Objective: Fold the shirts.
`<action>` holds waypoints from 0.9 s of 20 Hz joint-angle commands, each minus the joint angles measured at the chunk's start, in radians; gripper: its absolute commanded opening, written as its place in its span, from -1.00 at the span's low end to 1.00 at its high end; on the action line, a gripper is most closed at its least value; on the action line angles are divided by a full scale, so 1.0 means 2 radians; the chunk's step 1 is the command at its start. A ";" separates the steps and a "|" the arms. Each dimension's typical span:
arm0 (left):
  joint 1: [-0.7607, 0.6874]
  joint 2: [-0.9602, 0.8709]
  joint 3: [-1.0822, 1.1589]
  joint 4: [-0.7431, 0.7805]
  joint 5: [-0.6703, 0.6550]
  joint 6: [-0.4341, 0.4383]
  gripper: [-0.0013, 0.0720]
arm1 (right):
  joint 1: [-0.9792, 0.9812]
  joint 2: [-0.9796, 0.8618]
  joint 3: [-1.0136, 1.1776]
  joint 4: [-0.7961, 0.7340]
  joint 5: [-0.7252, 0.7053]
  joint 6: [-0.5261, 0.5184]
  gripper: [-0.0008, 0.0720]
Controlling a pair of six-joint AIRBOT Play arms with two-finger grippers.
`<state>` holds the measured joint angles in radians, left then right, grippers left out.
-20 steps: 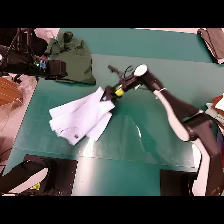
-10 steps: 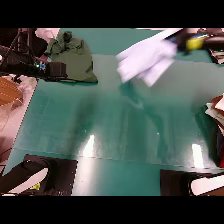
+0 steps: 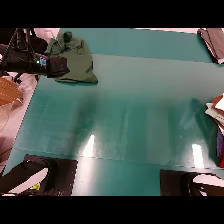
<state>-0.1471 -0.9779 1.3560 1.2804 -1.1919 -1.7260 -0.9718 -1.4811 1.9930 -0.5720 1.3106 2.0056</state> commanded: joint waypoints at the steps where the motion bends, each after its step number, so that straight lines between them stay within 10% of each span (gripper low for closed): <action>1: 0.000 0.000 0.005 -0.001 0.017 -0.001 -0.90 | -0.099 0.018 0.000 -0.102 0.146 0.026 -0.92; 7: 0.000 0.000 0.034 -0.002 0.043 -0.003 -0.89 | -0.125 0.011 -0.001 -0.333 0.253 -0.030 -0.92; 13: 0.000 0.000 0.065 -0.001 0.038 -0.003 -0.89 | -0.108 -0.006 -0.016 -0.370 0.262 -0.110 -0.85; 15: 0.000 0.000 0.073 0.000 0.038 -0.002 -0.89 | -0.096 -0.004 -0.047 -0.368 0.263 -0.140 0.02; 18: 0.000 0.000 0.077 0.004 0.031 -0.002 -0.90 | -0.084 0.022 -0.102 -0.370 0.262 -0.166 0.14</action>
<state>-0.1471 -0.9779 1.4967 1.2819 -1.1194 -1.7309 -1.1603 -1.4654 1.8683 -1.2884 1.8263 1.7416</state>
